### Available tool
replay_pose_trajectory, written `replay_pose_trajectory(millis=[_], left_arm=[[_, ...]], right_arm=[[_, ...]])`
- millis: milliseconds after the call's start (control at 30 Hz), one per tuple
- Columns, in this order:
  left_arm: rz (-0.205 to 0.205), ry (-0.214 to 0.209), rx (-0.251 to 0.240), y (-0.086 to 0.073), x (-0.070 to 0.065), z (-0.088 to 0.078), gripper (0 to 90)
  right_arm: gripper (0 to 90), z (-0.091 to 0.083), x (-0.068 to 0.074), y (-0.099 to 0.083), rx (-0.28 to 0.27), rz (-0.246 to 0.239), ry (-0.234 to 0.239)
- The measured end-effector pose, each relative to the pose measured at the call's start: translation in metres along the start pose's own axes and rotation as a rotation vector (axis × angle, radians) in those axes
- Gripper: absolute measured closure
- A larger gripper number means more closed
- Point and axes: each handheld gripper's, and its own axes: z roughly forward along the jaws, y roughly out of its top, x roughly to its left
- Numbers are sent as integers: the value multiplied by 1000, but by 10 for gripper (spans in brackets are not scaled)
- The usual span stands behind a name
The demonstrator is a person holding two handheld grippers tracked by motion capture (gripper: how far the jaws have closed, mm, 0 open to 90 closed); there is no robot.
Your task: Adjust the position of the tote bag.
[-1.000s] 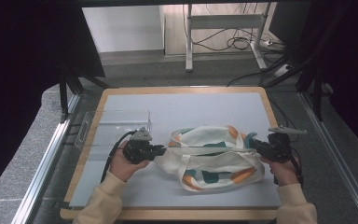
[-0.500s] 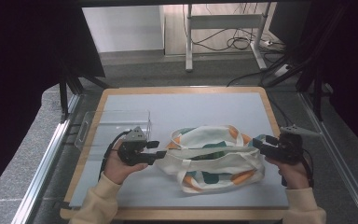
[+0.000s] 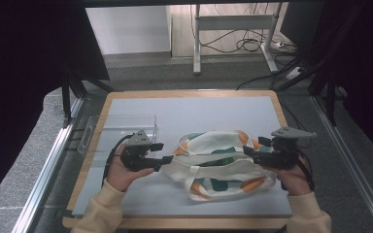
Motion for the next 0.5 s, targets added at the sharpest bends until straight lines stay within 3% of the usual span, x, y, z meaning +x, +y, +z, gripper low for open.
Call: replay_pose_trajectory(millis=[267,500], left_arm=[[-1,-4,5,-1,1,-1,382],[-4,1,0,0,2,-3,376]], right_arm=[[274,23,24,8,27,-96,93],[268,25,36,7,9,-138,142]])
